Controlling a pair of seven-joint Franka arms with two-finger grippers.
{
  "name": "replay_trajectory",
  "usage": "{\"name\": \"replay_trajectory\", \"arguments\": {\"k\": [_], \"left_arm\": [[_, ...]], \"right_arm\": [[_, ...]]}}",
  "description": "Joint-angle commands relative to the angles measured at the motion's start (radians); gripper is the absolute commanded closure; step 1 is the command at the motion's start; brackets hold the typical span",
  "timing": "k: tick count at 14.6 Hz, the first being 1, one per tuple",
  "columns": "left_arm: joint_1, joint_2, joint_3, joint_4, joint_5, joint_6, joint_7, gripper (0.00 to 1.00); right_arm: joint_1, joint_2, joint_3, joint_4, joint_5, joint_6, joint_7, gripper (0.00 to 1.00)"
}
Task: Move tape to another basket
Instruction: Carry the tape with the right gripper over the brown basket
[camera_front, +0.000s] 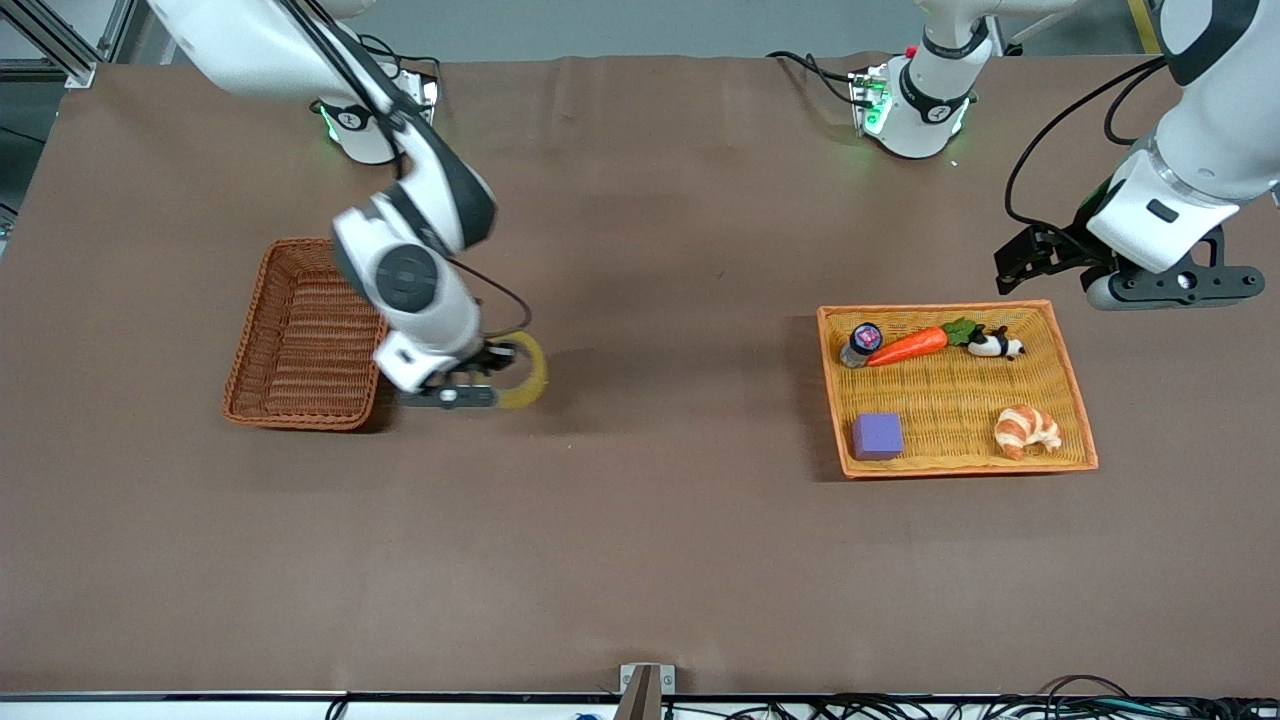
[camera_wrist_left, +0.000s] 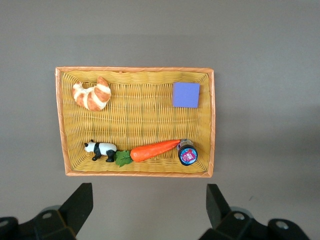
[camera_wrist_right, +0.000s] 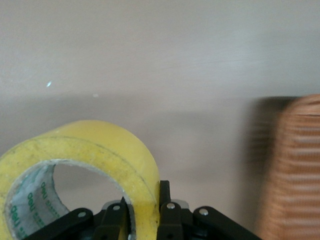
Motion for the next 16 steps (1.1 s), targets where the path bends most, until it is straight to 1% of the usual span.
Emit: {"name": "replay_trajectory", "arguments": {"k": [1, 3, 4, 5, 7, 9, 10, 11, 13, 15, 16], "left_arm": [[0.0, -0.009, 0.004, 0.002, -0.003, -0.005, 0.013, 0.0], [-0.005, -0.007, 0.001, 0.005, 0.033, -0.005, 0.013, 0.0], [-0.008, -0.009, 0.001, 0.005, 0.047, -0.005, 0.012, 0.0], [-0.006, -0.009, 0.001, 0.005, 0.047, -0.007, 0.012, 0.0], [0.0, -0.005, 0.001, 0.012, 0.047, 0.007, 0.013, 0.0], [0.0, -0.002, 0.001, 0.014, 0.047, 0.015, 0.015, 0.0], [0.0, -0.002, 0.001, 0.014, 0.046, 0.012, 0.016, 0.0], [0.0, -0.005, 0.001, 0.014, 0.044, 0.007, 0.021, 0.0], [0.0, -0.009, 0.001, 0.012, 0.041, 0.001, 0.03, 0.04], [0.0, -0.01, 0.003, 0.011, 0.041, -0.002, 0.061, 0.01], [0.002, -0.01, 0.003, 0.012, 0.041, -0.007, 0.064, 0.0]], "right_arm": [[-0.027, -0.175, -0.116, -0.091, 0.052, -0.089, -0.191, 1.0], [-0.027, -0.246, -0.206, -0.161, 0.053, -0.102, -0.325, 1.0], [-0.026, -0.273, -0.263, -0.213, 0.053, -0.09, -0.397, 1.0], [-0.027, -0.292, -0.298, -0.258, 0.053, -0.065, -0.447, 1.0], [-0.027, -0.327, -0.376, -0.374, 0.053, 0.034, -0.538, 0.99], [-0.027, -0.338, -0.438, -0.471, 0.053, 0.132, -0.607, 0.98], [-0.027, -0.338, -0.456, -0.509, 0.053, 0.172, -0.617, 0.98], [-0.03, -0.335, -0.461, -0.542, 0.053, 0.212, -0.621, 0.98], [-0.032, -0.327, -0.503, -0.625, 0.053, 0.325, -0.637, 0.98], [-0.033, -0.311, -0.509, -0.685, 0.053, 0.437, -0.638, 0.98], [-0.035, -0.282, -0.509, -0.694, 0.053, 0.473, -0.638, 0.97]]}}
